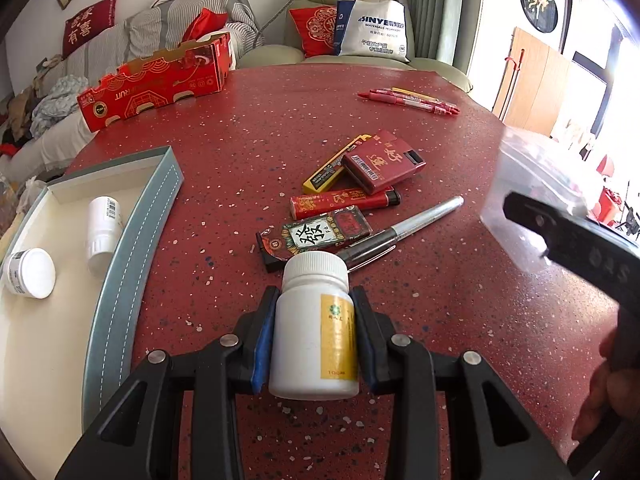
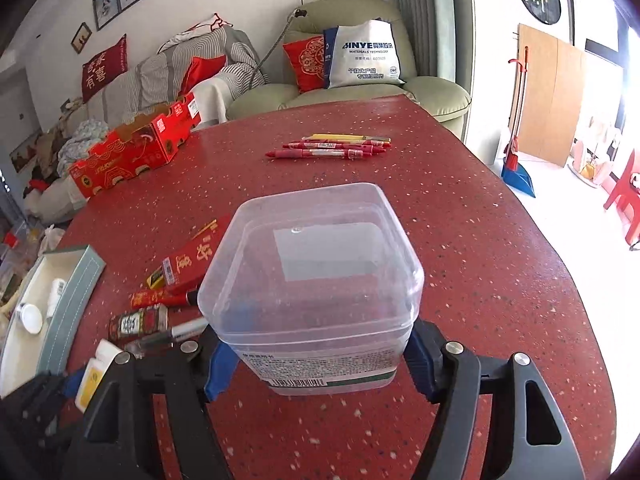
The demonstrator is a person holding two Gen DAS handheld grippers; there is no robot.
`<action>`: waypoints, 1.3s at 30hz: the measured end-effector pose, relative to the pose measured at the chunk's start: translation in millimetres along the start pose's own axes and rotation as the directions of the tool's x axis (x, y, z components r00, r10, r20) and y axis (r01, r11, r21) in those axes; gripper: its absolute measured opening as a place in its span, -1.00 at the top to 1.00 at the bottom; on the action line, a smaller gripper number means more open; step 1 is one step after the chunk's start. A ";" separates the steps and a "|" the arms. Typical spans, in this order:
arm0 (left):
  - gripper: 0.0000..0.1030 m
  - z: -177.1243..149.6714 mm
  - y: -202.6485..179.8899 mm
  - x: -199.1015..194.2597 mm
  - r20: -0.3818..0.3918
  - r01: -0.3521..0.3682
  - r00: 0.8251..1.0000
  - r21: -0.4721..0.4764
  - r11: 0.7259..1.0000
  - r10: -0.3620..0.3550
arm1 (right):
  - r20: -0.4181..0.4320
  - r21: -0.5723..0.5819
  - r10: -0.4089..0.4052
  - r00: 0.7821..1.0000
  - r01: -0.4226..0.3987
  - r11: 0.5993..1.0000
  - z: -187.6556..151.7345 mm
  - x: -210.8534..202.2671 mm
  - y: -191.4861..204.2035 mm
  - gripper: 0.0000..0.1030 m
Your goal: Organize rigid objects
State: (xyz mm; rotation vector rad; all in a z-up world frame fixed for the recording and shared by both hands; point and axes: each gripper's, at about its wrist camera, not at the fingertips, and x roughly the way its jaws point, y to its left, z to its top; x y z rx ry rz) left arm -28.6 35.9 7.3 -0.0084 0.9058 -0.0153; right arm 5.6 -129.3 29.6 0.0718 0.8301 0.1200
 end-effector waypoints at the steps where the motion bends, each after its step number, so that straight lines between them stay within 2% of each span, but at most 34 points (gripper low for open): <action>1: 0.26 -0.2 0.0 0.0 0.000 0.000 1.000 0.000 1.000 0.000 | -0.014 -0.010 0.005 1.000 -0.005 1.000 -6.7 -5.3 -1.4 -0.37; 5: 0.26 -0.2 -0.2 -0.1 0.000 0.000 1.000 0.001 1.000 0.000 | -0.038 -0.127 -0.037 0.999 0.032 0.991 -28.3 -14.4 9.2 -0.34; 11: 0.26 -0.1 0.2 -0.2 -0.002 0.006 1.000 0.013 1.000 -0.006 | -0.040 -0.262 -0.050 0.998 0.038 0.964 -28.0 -13.1 32.9 -0.35; 14: 0.26 -0.8 -1.5 -0.7 -0.001 -0.001 1.000 0.018 1.000 0.001 | -0.009 -0.296 -0.054 0.999 0.049 0.954 -26.6 -11.5 45.2 -0.35; 16: 0.26 -0.9 -2.0 -0.7 -0.001 0.000 1.000 0.017 1.000 0.000 | -0.010 -0.282 -0.035 0.999 0.031 0.959 -24.3 -6.1 47.8 -0.35; 19: 0.26 -0.9 -1.9 -0.7 -0.001 0.001 1.000 0.016 1.000 -0.001 | -0.014 -0.205 0.036 0.999 -0.038 0.978 -22.3 -0.1 40.7 -0.33; 28: 0.26 -0.8 -1.9 -0.6 -0.001 -0.001 1.000 0.018 1.000 0.001 | 0.003 -0.128 0.009 1.000 -0.009 0.992 -25.3 -6.6 25.3 -0.33; 35: 0.26 5.2 -0.3 2.8 -0.006 -0.010 1.000 -0.001 1.000 0.010 | 0.004 -0.165 -0.011 1.000 0.011 0.986 -26.3 -5.5 33.6 -0.33; 39: 0.26 6.3 -3.5 3.9 -0.001 -0.020 1.000 0.021 1.000 0.020 | 0.004 -0.166 -0.011 1.000 0.011 0.986 -26.2 -5.5 33.4 -0.33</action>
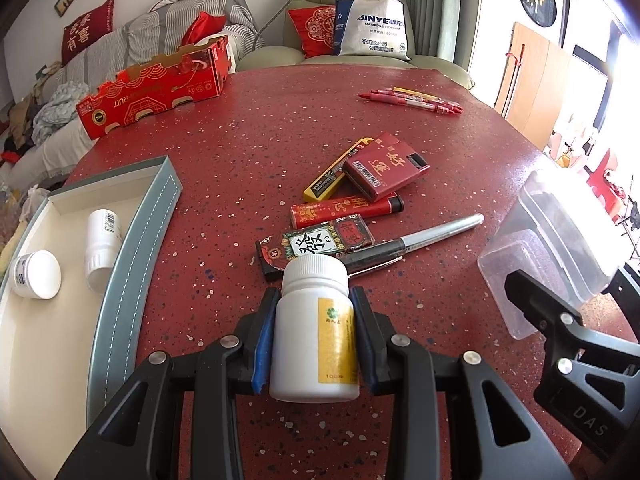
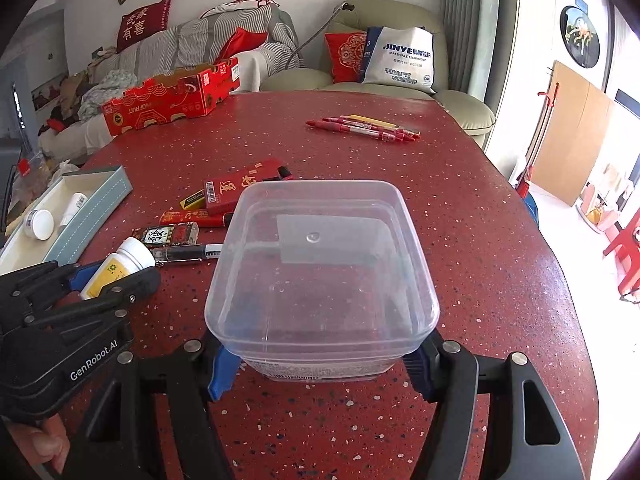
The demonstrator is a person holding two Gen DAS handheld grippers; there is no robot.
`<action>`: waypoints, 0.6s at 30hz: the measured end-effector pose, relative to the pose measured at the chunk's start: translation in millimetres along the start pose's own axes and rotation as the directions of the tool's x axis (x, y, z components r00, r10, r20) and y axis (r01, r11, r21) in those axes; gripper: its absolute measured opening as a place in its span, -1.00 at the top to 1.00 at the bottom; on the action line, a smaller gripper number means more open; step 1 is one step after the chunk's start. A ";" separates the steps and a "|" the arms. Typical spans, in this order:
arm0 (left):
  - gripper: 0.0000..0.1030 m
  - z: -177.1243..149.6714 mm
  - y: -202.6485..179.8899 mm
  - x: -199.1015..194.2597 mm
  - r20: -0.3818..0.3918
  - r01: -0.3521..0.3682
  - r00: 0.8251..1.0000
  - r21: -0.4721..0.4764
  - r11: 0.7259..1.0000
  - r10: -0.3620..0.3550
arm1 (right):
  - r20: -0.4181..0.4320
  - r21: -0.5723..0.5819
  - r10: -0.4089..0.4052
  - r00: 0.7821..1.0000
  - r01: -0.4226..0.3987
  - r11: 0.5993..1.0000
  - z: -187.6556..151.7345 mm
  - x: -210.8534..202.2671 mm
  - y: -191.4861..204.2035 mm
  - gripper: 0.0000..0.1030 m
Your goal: Organize rigid objects
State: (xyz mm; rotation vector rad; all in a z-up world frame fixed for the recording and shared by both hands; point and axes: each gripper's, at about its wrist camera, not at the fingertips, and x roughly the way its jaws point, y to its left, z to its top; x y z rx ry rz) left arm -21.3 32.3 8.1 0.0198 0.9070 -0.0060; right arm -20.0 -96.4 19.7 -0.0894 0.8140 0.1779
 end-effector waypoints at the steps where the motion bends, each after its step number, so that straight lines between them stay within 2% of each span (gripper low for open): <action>1: 0.26 0.0 0.8 0.0 0.000 0.005 1.000 -0.004 1.000 -0.005 | 0.000 -0.001 -0.001 1.000 0.001 1.000 0.0 0.0 0.1 -0.33; 18: 0.27 1.1 4.6 0.6 0.000 0.021 1.000 -0.015 1.000 -0.021 | 0.000 -0.001 0.000 1.000 0.000 1.000 0.0 -0.4 -0.2 -0.33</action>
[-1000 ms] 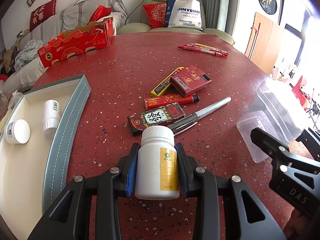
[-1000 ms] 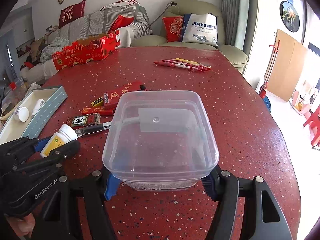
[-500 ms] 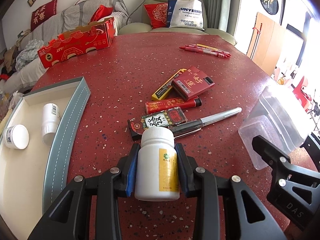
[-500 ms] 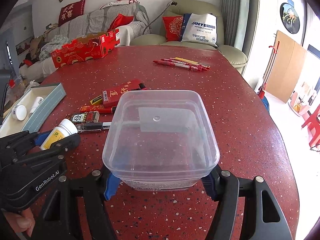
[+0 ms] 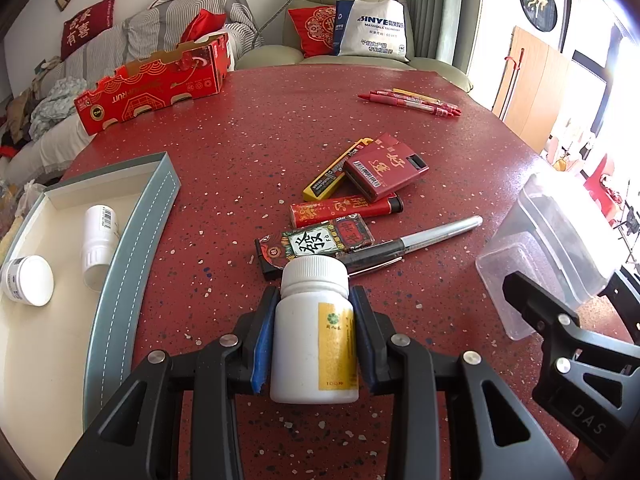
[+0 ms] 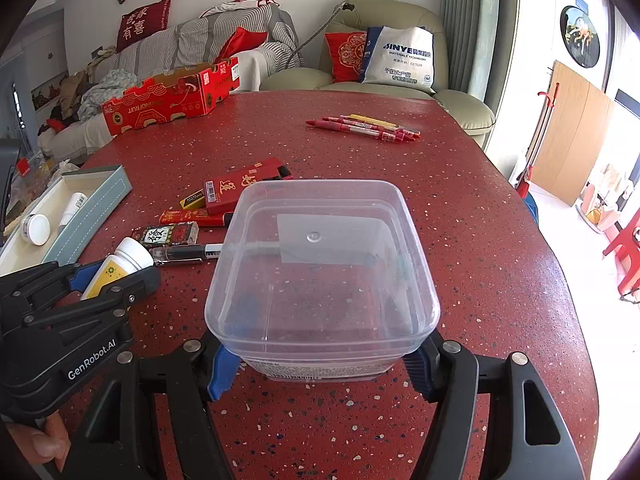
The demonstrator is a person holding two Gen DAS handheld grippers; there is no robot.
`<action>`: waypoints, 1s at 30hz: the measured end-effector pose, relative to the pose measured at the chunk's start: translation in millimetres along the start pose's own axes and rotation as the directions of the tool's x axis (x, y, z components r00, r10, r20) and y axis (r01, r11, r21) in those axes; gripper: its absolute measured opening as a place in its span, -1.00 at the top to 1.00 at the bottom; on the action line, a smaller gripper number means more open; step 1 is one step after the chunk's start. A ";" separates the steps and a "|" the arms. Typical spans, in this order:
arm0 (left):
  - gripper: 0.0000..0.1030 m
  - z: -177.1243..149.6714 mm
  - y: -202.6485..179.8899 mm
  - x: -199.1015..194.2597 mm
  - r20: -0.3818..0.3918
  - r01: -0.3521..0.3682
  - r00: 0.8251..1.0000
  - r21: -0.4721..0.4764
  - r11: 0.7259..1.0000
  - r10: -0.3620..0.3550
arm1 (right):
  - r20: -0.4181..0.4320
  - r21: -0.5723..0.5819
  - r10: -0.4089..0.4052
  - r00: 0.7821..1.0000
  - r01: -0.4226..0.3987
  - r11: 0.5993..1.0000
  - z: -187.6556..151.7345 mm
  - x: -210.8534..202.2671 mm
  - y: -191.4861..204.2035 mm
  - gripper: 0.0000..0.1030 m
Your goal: Organize rigid objects
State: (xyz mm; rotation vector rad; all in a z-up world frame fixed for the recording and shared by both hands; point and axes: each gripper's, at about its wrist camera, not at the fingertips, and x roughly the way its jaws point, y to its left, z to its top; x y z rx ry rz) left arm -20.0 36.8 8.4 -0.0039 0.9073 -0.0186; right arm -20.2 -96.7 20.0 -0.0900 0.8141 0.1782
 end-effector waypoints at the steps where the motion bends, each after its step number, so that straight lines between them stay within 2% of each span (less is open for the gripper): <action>1: 0.26 0.2 0.1 0.2 0.000 -0.004 1.000 0.003 1.000 0.004 | 0.000 0.000 0.000 1.000 0.000 1.000 0.0 0.0 0.0 -0.34; 13: 0.27 0.2 1.4 0.7 0.001 -0.003 1.000 0.002 1.000 0.003 | 0.002 0.001 0.001 1.000 -0.001 1.000 0.2 -0.5 -0.6 -0.33; 30: 0.27 0.5 1.5 0.2 0.002 -0.009 1.000 0.005 1.000 0.009 | 0.063 0.012 0.005 0.998 -0.006 1.000 0.5 -11.9 -1.7 -0.33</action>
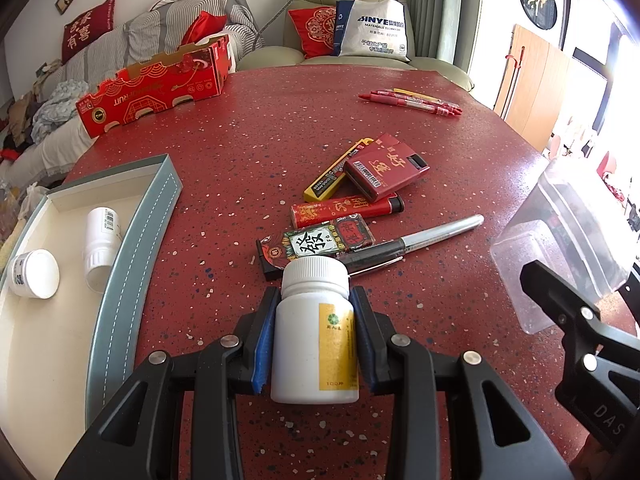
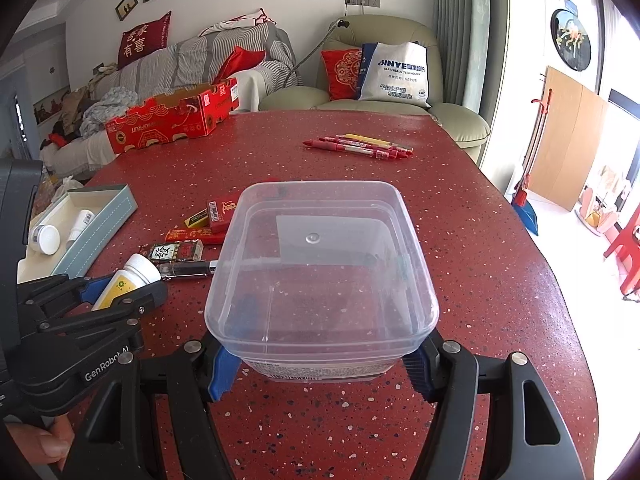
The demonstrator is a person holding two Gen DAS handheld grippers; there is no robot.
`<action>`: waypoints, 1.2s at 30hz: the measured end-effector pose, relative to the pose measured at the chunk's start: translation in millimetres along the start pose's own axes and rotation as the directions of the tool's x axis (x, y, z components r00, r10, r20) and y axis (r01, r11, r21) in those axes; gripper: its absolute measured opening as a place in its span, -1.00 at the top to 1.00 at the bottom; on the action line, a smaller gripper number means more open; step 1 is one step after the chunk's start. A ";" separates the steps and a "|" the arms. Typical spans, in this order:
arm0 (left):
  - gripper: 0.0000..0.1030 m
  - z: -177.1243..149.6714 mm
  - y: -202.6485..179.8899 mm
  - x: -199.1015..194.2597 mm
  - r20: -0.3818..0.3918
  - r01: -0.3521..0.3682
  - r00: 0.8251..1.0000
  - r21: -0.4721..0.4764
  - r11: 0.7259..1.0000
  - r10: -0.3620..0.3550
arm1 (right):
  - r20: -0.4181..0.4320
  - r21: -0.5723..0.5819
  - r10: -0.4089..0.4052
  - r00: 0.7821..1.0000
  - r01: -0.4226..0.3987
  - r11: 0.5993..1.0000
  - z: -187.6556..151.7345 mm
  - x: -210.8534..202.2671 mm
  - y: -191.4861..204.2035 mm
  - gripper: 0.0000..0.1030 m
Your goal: Organize rigid objects
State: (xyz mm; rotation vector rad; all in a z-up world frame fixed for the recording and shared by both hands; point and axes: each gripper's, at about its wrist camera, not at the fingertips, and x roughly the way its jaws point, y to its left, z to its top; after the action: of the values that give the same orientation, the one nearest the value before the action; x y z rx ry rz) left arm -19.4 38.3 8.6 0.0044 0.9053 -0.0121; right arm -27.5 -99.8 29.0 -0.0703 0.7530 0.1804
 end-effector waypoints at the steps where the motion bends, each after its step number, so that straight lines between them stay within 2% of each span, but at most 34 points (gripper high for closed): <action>1: 0.26 -0.1 0.3 -0.2 0.000 -0.002 1.000 -0.002 1.000 0.002 | 0.000 -0.004 0.000 1.000 0.000 1.000 -0.1 -0.1 0.5 -0.33; 22: 0.26 -3.3 -0.6 -2.2 -0.001 -0.004 1.000 -0.011 1.000 0.004 | -0.024 0.010 0.019 1.000 -0.019 1.000 -3.1 1.5 -2.6 -0.33; 29: 0.26 -12.9 5.0 -11.1 0.000 0.010 1.000 -0.042 0.999 -0.010 | -0.014 0.030 0.020 1.000 -0.020 0.999 -8.7 -9.0 -4.7 -0.33; 32: 0.26 -12.8 2.1 -14.4 0.014 -0.002 1.000 -0.023 1.000 0.003 | -0.012 0.023 0.023 1.000 -0.023 0.999 -8.3 -12.0 -2.0 -0.33; 36: 0.26 -14.7 0.6 -13.8 0.001 0.019 1.000 -0.025 1.000 -0.019 | -0.033 0.027 0.028 0.999 -0.027 0.999 -9.0 -14.4 1.6 -0.33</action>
State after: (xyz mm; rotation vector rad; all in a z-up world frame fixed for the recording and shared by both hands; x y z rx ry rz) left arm -39.4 39.1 10.3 -0.0272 0.9044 -0.0189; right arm -44.2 -101.4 32.4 -0.0380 0.7893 0.1955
